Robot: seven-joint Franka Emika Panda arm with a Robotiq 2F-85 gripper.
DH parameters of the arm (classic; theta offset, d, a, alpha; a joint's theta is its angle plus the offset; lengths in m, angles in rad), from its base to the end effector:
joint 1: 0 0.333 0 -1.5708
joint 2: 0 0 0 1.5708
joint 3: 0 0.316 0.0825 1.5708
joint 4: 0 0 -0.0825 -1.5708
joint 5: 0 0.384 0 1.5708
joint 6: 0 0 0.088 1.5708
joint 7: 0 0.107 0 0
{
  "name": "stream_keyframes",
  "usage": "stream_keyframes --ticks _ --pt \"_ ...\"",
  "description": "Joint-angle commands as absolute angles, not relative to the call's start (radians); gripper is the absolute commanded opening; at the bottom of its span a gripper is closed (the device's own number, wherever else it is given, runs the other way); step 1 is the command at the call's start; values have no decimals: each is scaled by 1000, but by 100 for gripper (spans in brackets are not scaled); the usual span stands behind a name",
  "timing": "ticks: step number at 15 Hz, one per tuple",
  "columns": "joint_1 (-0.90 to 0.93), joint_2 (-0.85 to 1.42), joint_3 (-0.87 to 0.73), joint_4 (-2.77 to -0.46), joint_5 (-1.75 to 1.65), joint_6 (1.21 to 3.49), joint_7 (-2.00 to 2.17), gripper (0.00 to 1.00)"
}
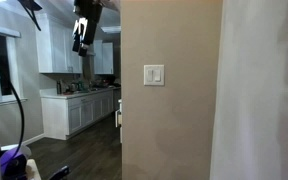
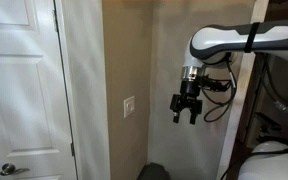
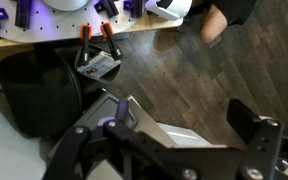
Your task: Turn off the light
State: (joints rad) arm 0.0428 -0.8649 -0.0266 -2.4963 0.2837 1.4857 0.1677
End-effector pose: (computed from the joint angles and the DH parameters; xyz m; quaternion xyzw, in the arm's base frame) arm 0.2724 0.0346 0.5463 -0.9835 0.0676 0.0864 0.1437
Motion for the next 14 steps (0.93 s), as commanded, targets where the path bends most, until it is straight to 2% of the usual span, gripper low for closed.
stream_keyframes --ticks 1,9,14 --pt "8 -863 -4 -2493 298 1477 148 100" --pt "8 -863 -4 -2493 298 1477 148 100" --pt "-4 -701 9 -2427 267 1626 120 100"
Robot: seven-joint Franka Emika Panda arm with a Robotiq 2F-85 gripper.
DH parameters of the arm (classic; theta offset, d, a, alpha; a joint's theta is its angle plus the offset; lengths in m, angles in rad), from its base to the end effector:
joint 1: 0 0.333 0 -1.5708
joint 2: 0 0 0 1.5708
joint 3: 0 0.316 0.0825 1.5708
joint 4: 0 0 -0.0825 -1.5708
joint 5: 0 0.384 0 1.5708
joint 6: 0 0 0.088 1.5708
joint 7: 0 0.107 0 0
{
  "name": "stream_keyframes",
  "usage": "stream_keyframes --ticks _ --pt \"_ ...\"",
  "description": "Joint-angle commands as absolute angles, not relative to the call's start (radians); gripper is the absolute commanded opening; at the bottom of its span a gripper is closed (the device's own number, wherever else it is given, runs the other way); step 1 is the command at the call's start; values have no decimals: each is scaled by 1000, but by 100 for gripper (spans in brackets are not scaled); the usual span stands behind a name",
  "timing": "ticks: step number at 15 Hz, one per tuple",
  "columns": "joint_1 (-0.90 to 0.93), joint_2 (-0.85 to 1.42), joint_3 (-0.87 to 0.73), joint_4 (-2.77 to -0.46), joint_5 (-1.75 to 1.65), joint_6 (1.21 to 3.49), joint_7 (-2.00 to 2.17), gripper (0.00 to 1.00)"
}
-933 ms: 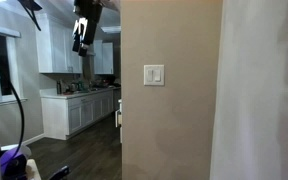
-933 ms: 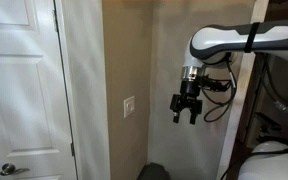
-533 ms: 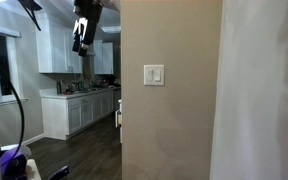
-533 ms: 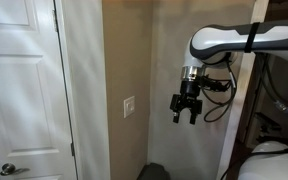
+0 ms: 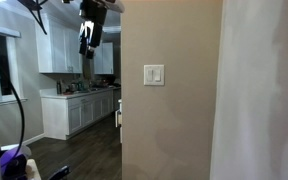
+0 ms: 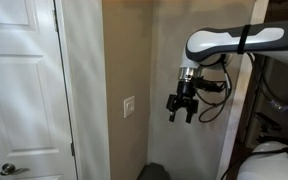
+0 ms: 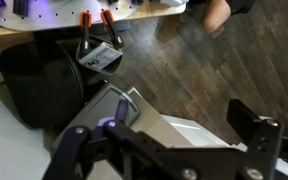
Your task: Turn off the light
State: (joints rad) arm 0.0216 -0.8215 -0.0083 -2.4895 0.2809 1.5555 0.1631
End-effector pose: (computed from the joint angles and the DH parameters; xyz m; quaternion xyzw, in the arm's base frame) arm 0.2904 0.0334 0.5417 -0.9851 0.0782 0.0682 0.1373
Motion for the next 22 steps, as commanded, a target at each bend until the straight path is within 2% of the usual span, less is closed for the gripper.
stream_keyframes --ticks 1,9,17,18,22 --pt "-3 -668 8 -2410 268 1660 113 100" --pt "17 -412 54 -2286 216 1988 103 100" --pt "4 -344 90 -2307 43 2313 163 100" --pt "24 -344 69 -2294 83 2255 130 100" --pt "22 -339 71 -2294 66 2285 135 100"
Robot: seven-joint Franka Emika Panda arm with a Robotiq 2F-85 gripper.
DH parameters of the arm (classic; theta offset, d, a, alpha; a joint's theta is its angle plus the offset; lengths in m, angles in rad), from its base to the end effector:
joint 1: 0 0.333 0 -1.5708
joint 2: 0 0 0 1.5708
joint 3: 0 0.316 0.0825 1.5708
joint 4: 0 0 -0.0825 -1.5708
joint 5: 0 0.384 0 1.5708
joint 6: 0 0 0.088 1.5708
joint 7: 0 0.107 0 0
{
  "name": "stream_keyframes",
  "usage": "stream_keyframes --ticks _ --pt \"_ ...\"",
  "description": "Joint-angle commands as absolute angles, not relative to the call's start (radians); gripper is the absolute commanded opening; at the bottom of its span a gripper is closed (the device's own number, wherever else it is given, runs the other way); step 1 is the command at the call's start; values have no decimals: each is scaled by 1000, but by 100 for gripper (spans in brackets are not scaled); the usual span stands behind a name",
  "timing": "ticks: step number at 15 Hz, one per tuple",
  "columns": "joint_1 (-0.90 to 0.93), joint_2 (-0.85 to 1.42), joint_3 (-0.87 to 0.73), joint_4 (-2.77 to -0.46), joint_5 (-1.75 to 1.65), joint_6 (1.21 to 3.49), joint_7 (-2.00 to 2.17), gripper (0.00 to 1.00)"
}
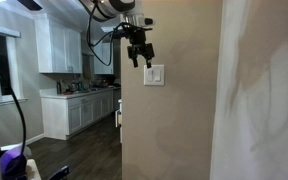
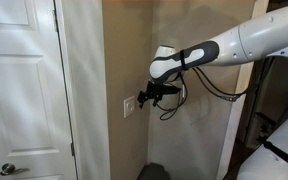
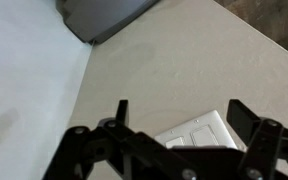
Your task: Turn off the light
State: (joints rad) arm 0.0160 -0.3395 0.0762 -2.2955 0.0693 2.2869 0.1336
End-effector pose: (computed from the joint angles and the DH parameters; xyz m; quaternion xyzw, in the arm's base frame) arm 0.4752 0.0482 0.5175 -0.9855 0.0386 -0.1615 0.0351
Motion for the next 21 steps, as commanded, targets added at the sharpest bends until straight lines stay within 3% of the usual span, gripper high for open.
stream_keyframes --ticks 1,2,3,4,15,21 --pt "22 -339 71 -2294 66 2285 135 100" --pt "22 -339 71 -2294 66 2285 135 100" --pt "20 -344 75 -2300 58 2304 142 75" --pt "21 -342 76 -2302 57 2322 141 74" --pt "26 -165 41 -2308 88 2744 91 2" --pt "45 -89 36 -2310 135 2902 61 0"
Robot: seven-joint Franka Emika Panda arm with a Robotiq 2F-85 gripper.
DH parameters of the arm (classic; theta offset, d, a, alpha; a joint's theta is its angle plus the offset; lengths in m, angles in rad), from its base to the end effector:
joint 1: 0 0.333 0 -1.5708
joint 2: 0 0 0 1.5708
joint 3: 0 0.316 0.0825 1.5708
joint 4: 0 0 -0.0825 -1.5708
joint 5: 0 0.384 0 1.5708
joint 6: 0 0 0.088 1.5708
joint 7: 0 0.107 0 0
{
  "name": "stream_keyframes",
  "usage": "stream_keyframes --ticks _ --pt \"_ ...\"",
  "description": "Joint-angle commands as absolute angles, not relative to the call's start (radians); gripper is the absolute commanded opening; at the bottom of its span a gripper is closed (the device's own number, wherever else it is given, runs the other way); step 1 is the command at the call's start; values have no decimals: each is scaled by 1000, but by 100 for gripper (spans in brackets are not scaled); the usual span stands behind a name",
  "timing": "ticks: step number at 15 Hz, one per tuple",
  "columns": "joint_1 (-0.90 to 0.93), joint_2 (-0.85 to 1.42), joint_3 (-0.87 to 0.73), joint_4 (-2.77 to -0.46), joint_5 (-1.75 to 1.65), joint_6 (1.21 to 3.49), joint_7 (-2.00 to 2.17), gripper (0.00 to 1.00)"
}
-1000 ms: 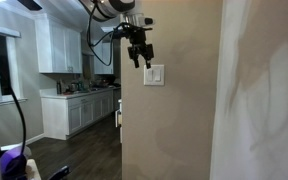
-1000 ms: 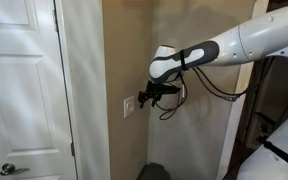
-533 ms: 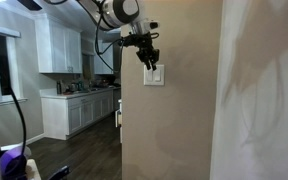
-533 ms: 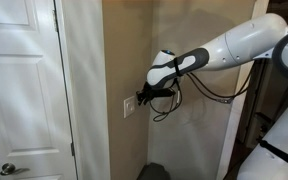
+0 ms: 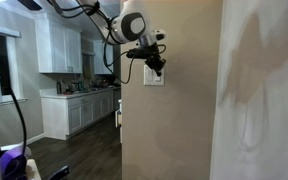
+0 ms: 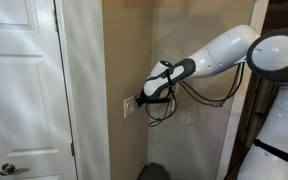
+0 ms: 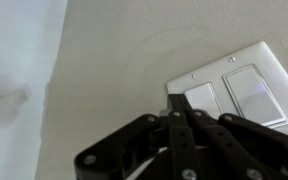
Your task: Turn off the light
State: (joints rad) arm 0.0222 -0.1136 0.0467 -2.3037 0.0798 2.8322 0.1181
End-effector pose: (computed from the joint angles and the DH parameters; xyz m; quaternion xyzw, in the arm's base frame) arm 0.5402 0.0337 0.4674 -0.9472 0.0548 -0.3120 0.0503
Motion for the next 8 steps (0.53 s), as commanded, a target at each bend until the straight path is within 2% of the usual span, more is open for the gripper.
stream_keyframes --ticks 1,8 --pt "51 -79 38 -2308 157 2915 46 0" --pt "87 -36 44 -2294 276 2928 -52 0"
